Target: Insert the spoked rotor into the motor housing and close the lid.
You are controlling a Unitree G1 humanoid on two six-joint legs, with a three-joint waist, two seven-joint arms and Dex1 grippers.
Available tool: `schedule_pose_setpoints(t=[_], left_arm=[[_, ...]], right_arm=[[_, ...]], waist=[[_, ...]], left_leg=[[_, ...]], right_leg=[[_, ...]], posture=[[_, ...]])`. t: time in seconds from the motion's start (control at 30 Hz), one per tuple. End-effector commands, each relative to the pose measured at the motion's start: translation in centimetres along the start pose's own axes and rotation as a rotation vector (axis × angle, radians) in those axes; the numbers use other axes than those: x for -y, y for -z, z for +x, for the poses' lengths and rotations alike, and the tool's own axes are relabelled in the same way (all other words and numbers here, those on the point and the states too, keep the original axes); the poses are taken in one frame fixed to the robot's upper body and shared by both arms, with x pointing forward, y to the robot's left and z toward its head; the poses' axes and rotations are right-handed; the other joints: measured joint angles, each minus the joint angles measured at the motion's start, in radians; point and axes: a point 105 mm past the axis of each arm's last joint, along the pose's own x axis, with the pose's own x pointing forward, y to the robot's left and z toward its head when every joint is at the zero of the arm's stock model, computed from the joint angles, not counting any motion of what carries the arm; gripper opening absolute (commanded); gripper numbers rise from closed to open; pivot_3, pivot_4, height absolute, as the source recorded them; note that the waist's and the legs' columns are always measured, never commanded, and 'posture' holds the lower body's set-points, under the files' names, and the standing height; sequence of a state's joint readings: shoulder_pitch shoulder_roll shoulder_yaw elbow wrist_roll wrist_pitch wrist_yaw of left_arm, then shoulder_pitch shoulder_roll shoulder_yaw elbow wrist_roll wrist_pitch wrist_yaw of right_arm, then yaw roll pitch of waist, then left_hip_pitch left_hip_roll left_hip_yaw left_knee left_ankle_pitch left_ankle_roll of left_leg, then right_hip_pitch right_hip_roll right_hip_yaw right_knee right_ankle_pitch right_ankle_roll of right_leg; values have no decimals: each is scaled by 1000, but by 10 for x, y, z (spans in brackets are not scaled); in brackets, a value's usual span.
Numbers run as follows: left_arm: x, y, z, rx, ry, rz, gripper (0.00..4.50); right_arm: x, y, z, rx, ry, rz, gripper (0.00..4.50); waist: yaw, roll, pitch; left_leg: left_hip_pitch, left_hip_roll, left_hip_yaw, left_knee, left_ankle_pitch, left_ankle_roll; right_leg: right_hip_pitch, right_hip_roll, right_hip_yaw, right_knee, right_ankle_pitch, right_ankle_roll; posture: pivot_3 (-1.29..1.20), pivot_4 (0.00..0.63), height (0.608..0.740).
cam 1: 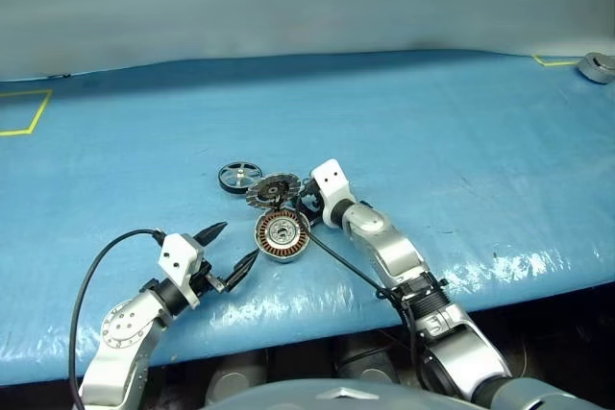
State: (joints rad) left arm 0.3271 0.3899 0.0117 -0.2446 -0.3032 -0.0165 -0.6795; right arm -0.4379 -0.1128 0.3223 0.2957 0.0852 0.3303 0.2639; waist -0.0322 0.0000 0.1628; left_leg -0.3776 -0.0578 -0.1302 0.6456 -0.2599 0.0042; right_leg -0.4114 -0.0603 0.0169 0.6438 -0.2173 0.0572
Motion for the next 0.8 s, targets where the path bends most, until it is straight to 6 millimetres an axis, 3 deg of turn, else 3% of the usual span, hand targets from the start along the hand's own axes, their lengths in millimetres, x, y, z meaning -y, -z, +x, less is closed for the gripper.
schedule_pose_setpoints(t=[0.03, 0.13, 0.5, 0.7, 0.8], left_arm=[[-1, -8, 2, 36, 9, 21, 4500], [-2, -7, 3, 36, 7, 23, 4500], [-4, -5, 4, 37, 5, 21, 4500], [-4, -6, 5, 39, 8, 20, 4500], [-3, -7, 6, 39, 11, 22, 4500]], right_arm=[[4, 11, 5, -39, 9, -23, 4155], [9, 18, 7, -60, 27, -53, 4155], [14, 35, -6, -104, 51, -46, 677], [13, 42, -31, -104, 89, 6, 668], [14, 54, -55, -132, 121, 12, 668]], waist=[[-2, 0, 0], [-4, 1, -1], [9, 2, -4], [14, 2, -8], [16, 2, -8]], left_leg=[[0, 0, 0, 0, 0, 0], [1, 0, 0, 0, 1, -1], [2, 0, -1, 1, 1, 0], [2, -1, -2, 1, 1, 0], [1, -1, -2, 0, 1, 0]], right_leg=[[0, 0, 0, 0, 0, 0], [1, 0, 0, 0, 1, 0], [1, 0, 0, 0, 1, 0], [2, -1, -1, 0, 1, -1], [2, -1, 0, 0, 1, -1]], posture=[[0, 150, 740], [0, 150, 740], [0, 150, 740], [0, 150, 740], [0, 150, 740]])
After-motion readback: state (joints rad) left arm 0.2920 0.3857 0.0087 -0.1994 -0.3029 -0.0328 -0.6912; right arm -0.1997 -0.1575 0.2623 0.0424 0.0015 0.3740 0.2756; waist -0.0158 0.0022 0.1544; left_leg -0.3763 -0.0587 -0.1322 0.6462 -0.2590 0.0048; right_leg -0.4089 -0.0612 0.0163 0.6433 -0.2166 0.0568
